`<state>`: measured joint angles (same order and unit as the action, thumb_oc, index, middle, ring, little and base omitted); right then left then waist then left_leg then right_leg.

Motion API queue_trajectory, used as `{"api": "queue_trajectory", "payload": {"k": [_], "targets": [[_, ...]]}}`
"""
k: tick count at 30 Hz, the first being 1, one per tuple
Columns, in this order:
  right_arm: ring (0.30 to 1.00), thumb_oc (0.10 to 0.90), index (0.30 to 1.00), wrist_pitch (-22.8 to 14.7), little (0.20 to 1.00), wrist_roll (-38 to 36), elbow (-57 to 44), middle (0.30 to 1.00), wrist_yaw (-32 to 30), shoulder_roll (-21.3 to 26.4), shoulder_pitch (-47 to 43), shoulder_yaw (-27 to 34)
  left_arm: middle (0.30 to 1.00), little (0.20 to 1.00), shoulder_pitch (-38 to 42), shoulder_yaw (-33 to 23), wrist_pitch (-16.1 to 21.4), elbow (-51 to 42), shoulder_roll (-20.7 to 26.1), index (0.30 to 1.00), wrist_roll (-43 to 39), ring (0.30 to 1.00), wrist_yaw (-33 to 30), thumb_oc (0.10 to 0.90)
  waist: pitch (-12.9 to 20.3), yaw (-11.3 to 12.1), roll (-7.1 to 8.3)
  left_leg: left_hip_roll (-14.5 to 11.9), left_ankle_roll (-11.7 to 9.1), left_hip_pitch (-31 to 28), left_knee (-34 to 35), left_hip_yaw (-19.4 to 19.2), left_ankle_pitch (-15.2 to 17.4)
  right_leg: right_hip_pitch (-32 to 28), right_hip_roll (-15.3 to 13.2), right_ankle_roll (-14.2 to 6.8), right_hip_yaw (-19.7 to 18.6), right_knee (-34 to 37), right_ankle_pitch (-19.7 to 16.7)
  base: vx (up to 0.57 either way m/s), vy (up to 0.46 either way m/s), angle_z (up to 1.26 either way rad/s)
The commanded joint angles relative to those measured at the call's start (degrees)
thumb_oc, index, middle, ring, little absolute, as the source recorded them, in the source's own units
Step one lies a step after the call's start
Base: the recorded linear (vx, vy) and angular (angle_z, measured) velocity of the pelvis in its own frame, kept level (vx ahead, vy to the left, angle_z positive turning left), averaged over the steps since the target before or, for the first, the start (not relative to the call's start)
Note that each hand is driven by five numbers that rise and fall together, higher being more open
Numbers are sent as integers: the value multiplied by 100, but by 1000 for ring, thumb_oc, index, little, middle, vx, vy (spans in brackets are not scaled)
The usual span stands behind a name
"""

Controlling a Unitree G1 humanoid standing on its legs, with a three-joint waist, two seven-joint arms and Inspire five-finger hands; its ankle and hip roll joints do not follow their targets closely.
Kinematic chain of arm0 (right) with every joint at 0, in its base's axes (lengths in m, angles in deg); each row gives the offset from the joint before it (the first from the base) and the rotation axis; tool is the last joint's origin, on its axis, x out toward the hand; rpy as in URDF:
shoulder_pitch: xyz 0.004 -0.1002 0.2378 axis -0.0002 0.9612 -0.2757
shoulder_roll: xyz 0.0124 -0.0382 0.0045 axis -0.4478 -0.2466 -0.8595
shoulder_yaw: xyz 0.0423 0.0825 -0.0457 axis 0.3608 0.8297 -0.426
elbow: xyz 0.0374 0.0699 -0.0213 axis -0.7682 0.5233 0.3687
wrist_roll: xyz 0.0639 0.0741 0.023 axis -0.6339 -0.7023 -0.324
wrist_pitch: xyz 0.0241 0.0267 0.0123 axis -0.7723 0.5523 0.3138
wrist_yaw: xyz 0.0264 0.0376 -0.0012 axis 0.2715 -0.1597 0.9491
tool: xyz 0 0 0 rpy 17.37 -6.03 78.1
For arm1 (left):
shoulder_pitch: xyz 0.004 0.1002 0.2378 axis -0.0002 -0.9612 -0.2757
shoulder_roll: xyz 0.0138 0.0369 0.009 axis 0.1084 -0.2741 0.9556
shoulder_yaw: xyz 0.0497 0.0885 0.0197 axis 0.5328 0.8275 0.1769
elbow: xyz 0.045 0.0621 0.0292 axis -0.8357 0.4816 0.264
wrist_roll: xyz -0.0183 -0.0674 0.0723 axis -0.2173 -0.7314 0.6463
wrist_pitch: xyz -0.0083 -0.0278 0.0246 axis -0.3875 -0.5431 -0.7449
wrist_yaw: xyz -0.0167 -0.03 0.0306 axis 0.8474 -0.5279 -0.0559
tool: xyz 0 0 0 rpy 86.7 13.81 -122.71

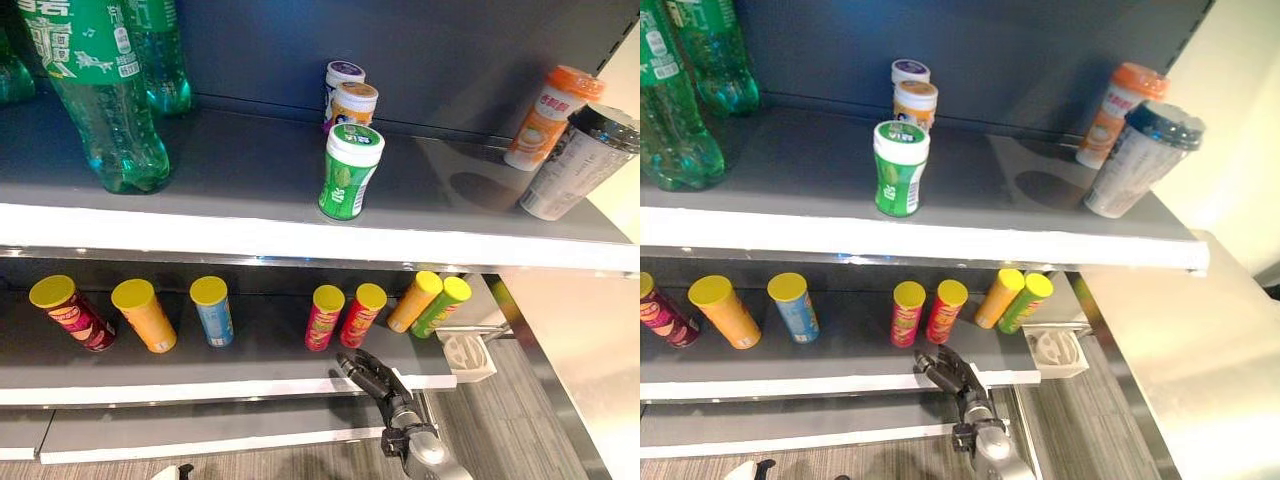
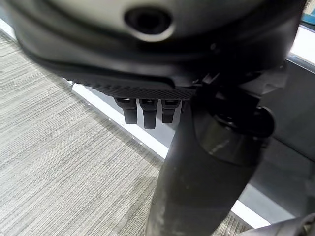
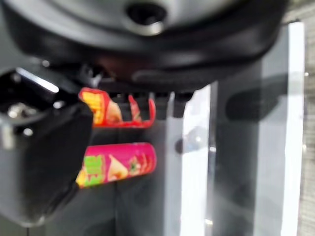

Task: Put the goods on the table back onto the shelves and tidy them up.

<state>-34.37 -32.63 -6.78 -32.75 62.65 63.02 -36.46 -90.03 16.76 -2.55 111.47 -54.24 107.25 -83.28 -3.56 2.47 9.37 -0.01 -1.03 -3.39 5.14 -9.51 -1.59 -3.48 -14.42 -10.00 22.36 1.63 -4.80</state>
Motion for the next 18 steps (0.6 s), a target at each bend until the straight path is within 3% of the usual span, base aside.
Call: {"api": "queue_trajectory", "payload": {"k": [1, 8, 18], "targets": [[900, 800, 900, -415, 900, -206, -176, 900, -108, -225, -623, 87, 900, 900, 309, 179, -57, 227, 182, 900, 102, 900, -170, 800, -1, 150, 187, -57, -128, 124, -14, 64, 310, 154, -751, -500, -33, -45, -1463, 7, 7, 8], [900, 800, 900, -402, 900, -336, 617, 900, -233, -469, -1002, 199, 900, 900, 338, 342, -11, 247, 132, 900, 75, 900, -180, 800, 5, 242, 181, 0, -83, 94, -14, 118, 346, 89, -810, -500, 56, -33, -1537, 20, 8, 6], [900, 800, 900, -376, 900, -490, 989, 900, -280, -606, -1232, 204, 900, 900, 370, 519, 20, 220, 153, 900, 68, 900, -146, 800, -43, 361, 166, 26, -57, 112, -14, 133, 353, 92, -838, -500, 116, -19, -1608, 0, 0, 0]]}}
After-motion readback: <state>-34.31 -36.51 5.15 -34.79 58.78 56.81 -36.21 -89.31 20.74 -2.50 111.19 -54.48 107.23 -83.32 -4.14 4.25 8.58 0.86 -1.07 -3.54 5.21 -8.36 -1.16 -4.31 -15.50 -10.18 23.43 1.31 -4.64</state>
